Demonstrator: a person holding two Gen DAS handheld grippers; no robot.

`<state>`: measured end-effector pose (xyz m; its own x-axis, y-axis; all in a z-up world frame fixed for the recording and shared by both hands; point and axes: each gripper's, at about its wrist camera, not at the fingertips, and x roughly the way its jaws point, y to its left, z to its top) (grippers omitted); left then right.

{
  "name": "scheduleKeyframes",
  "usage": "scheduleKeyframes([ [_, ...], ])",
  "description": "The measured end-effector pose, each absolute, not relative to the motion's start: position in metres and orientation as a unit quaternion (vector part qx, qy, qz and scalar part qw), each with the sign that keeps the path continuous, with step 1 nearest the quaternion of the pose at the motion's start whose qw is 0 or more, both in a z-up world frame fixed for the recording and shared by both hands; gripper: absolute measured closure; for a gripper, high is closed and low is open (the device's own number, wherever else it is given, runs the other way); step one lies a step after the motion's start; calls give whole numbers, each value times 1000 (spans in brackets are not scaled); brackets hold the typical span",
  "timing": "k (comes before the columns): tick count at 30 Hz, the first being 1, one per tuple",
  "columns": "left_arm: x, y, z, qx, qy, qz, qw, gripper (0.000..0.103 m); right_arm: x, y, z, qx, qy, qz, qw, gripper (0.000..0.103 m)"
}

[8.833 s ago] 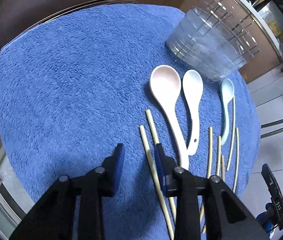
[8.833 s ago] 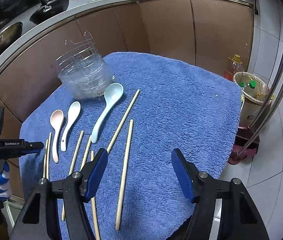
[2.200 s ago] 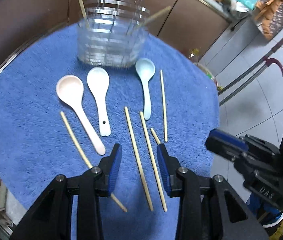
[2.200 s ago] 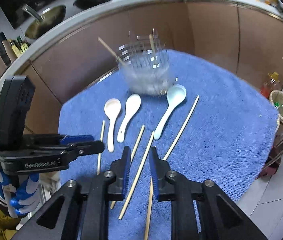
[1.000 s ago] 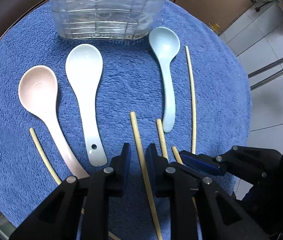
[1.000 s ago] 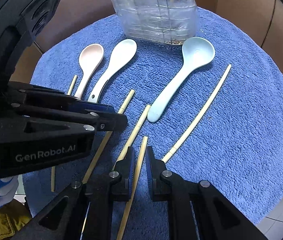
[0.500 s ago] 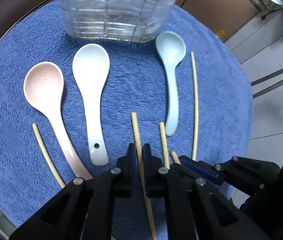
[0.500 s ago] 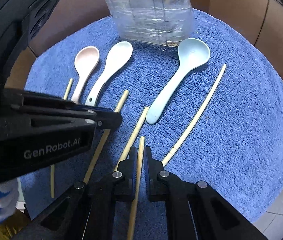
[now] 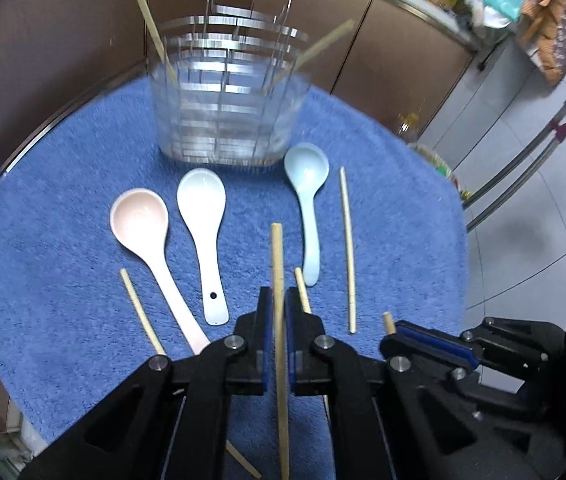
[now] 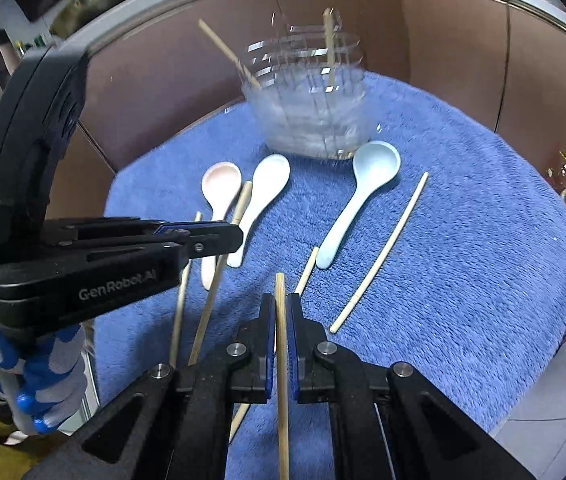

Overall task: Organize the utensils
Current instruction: 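Grasp a chopstick with the right tool while the left tool grasps another, then raise both held chopsticks and carry them over the utensil holder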

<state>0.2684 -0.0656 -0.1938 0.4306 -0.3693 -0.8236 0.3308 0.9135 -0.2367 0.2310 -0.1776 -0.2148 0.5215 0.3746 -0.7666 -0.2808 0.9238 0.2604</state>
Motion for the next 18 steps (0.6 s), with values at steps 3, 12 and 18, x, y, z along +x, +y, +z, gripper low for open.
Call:
scheduleKeyframes([
  [3, 256, -57, -181, -26, 469, -210, 858, 98, 219, -192, -200, 66, 429, 189, 881, 97],
  [12, 222, -40, -152, -43, 421, -216, 880, 98, 188, -201, -172, 84, 381, 182, 902, 97],
  [18, 210, -33, -143, -55, 408, -212, 886, 98, 173, -201, -155, 93, 353, 183, 913, 97],
])
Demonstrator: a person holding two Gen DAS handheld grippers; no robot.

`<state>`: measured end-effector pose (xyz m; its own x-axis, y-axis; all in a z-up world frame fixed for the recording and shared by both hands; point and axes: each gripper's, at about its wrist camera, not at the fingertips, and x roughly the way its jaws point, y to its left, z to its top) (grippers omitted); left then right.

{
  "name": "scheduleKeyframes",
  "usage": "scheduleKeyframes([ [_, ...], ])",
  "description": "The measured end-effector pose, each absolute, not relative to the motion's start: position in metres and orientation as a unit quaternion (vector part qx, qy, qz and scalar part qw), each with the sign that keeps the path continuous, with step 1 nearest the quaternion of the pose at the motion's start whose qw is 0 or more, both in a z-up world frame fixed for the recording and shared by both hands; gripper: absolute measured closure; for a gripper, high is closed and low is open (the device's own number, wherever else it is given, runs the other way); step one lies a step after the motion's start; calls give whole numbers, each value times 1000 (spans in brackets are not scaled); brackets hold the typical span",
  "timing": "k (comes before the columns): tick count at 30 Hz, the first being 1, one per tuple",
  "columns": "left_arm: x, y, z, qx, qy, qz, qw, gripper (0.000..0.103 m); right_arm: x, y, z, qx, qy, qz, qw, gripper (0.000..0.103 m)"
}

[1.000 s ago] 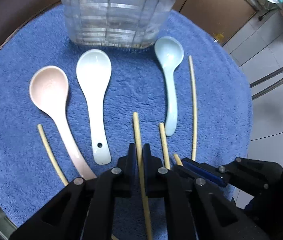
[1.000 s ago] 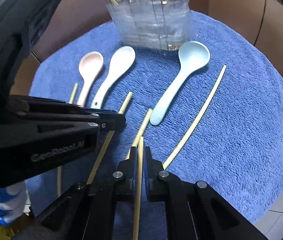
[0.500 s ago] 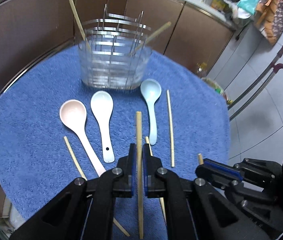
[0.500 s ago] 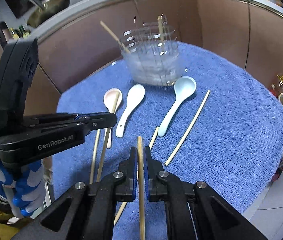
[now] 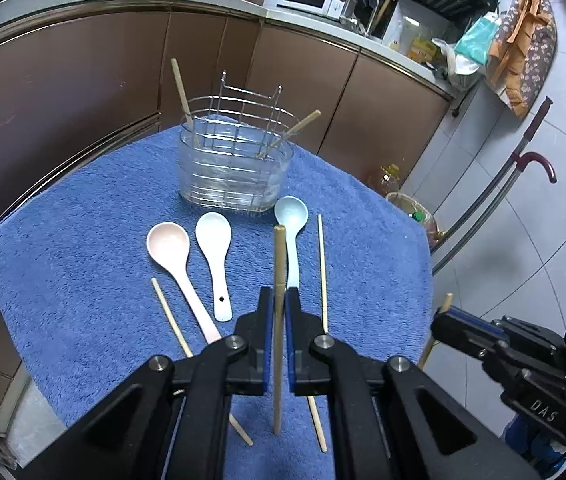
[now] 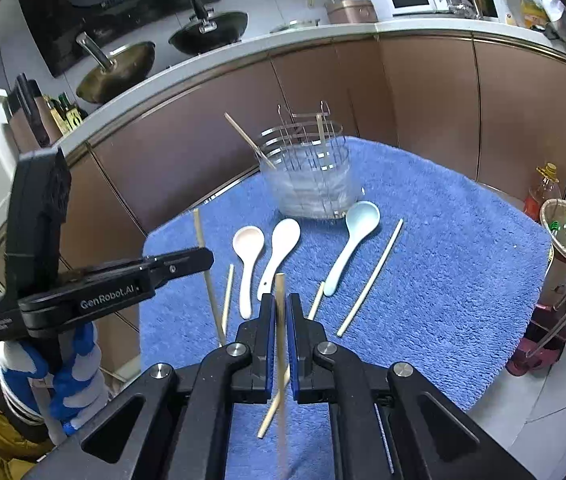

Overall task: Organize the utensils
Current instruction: 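Raise both held chopsticks and carry them over the utensil holder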

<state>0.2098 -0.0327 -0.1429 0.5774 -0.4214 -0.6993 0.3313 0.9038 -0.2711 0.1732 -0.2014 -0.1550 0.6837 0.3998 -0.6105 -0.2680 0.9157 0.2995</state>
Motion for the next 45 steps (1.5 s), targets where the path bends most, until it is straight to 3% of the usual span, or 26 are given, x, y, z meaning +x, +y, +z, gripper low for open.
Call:
scheduleKeyframes([
  [23, 217, -6, -99, -94, 363, -222, 900, 98, 177, -208, -105, 81, 286, 176, 938, 97],
  [37, 298, 6, -4, -115, 256, -193, 940, 98, 238, -218, -14, 99, 154, 182, 966, 97],
  [45, 364, -8, 8, -105, 222, -152, 957, 98, 300, -204, 4, 87, 91, 169, 978, 97],
])
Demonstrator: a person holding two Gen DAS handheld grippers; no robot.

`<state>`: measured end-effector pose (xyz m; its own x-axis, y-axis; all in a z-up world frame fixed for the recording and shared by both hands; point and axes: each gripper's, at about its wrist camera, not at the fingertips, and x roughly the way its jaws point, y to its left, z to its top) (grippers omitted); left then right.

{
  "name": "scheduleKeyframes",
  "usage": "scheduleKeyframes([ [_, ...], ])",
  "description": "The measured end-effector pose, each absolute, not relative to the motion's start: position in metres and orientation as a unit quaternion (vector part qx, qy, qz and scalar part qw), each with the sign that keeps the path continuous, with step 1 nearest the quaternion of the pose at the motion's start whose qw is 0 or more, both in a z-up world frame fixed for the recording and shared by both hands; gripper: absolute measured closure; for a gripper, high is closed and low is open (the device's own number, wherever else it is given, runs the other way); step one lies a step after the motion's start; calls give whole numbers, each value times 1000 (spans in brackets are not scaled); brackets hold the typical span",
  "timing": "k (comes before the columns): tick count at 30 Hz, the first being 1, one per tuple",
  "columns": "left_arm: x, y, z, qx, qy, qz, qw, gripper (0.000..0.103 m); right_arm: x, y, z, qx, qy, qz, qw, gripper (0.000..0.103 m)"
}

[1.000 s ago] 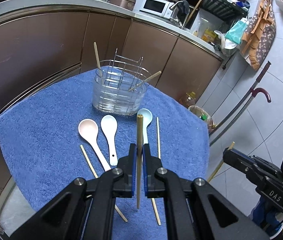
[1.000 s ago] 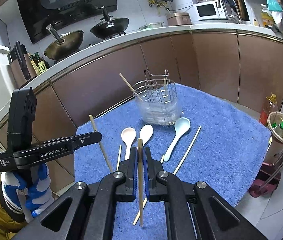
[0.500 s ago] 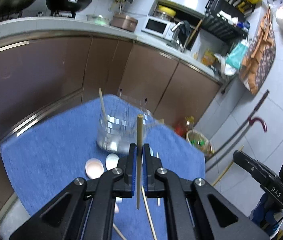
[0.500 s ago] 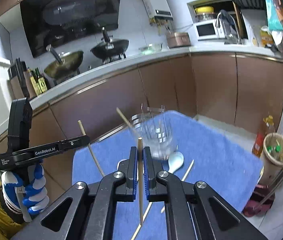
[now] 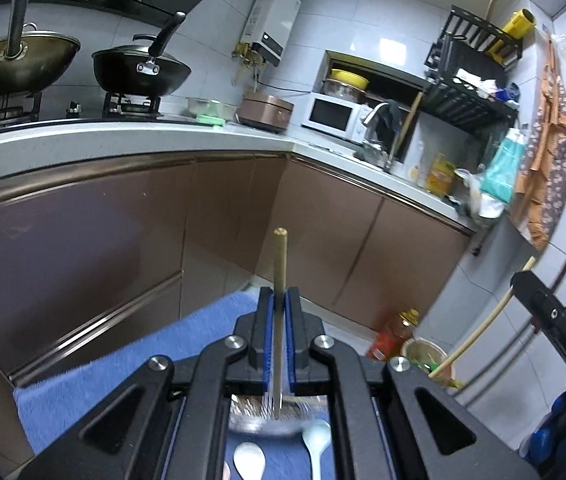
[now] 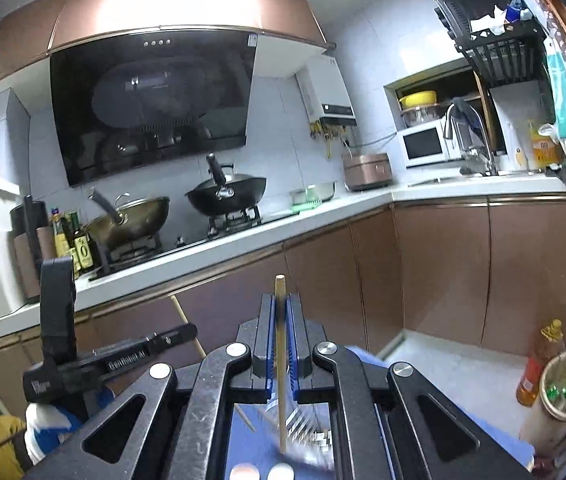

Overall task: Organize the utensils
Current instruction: 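Raise both held chopsticks and carry them over the utensil holder, then open both tools to release the chopsticks into the holder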

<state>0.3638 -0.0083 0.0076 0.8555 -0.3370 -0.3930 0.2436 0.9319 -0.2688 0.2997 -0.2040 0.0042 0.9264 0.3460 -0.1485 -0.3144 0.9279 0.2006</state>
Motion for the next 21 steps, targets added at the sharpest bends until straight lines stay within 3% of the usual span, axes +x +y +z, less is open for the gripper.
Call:
scheduleKeyframes([
  [5, 397, -19, -12, -102, 222, -127, 961, 98, 337, -198, -17, 80, 86, 148, 982, 97],
  [13, 423, -35, -73, -99, 249, -113, 957, 95, 377, -185, -78, 61, 147, 127, 979, 95],
  [14, 421, -35, -76, -95, 251, -115, 957, 91, 376, -185, -82, 59, 152, 128, 978, 94],
  [15, 419, -35, -78, -93, 251, -118, 956, 81, 373, -187, -83, 59, 154, 128, 978, 90],
  [17, 412, -32, -79, -95, 248, -119, 957, 73, 366, -190, -82, 61, 153, 127, 978, 86],
  [21, 391, -24, -68, -94, 239, -121, 959, 72, 344, -196, -72, 69, 143, 127, 979, 79],
])
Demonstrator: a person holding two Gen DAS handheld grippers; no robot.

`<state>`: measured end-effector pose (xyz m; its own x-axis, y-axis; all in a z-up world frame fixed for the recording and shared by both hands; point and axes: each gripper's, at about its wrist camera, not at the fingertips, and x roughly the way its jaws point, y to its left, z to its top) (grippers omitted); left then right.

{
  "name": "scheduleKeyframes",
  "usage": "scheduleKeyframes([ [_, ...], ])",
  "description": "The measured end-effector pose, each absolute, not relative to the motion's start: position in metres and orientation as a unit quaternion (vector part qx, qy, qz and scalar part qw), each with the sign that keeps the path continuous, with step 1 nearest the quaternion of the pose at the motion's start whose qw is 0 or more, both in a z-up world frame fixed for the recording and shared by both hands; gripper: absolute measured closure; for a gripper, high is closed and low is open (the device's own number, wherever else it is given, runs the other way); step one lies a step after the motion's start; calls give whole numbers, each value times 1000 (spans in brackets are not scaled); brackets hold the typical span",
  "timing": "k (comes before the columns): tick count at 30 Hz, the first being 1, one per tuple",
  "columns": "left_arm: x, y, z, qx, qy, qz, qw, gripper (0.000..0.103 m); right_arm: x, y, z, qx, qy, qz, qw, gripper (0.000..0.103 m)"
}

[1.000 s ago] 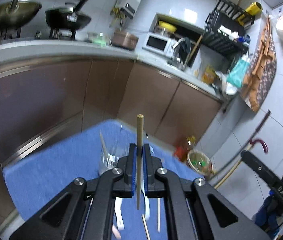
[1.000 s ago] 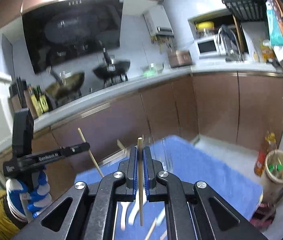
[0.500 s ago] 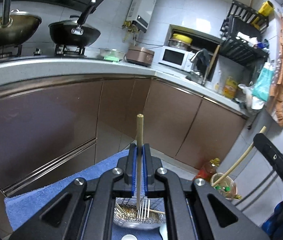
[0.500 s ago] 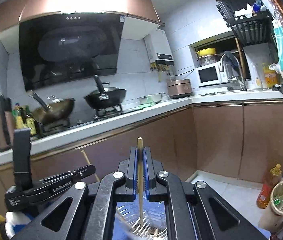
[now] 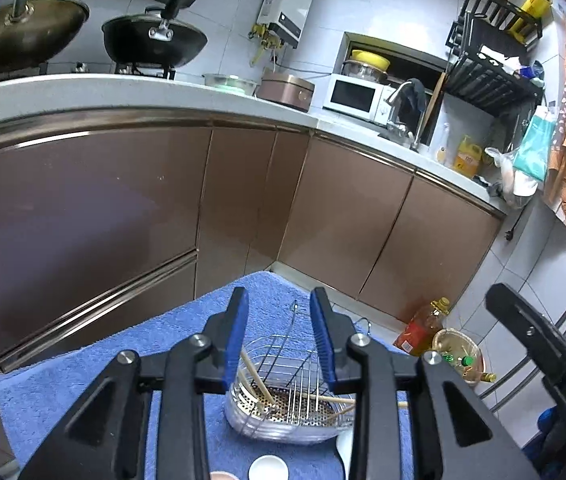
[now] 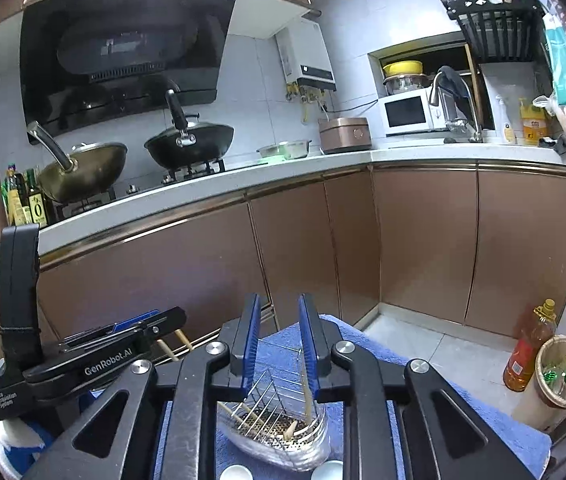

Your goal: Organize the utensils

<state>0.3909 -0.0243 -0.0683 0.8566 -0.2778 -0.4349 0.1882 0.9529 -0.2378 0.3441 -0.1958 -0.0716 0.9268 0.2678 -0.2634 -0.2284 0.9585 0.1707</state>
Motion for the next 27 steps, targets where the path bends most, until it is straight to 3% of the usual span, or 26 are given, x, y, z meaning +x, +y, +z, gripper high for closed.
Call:
scheduleKeyframes([
  [3, 372, -19, -58, -90, 232, -121, 961, 64, 330, -199, -62, 76, 138, 125, 979, 72],
  [16, 268, -5, -25, -66, 218, -132, 965, 62, 229, -210, -40, 85, 135, 123, 980, 71],
  [22, 218, -6, -19, -48, 193, -132, 971, 62, 184, -203, -42, 66, 137, 101, 983, 59],
  [27, 181, -7, -21, -39, 172, -118, 977, 55, 156, -197, -48, 63, 142, 86, 984, 52],
])
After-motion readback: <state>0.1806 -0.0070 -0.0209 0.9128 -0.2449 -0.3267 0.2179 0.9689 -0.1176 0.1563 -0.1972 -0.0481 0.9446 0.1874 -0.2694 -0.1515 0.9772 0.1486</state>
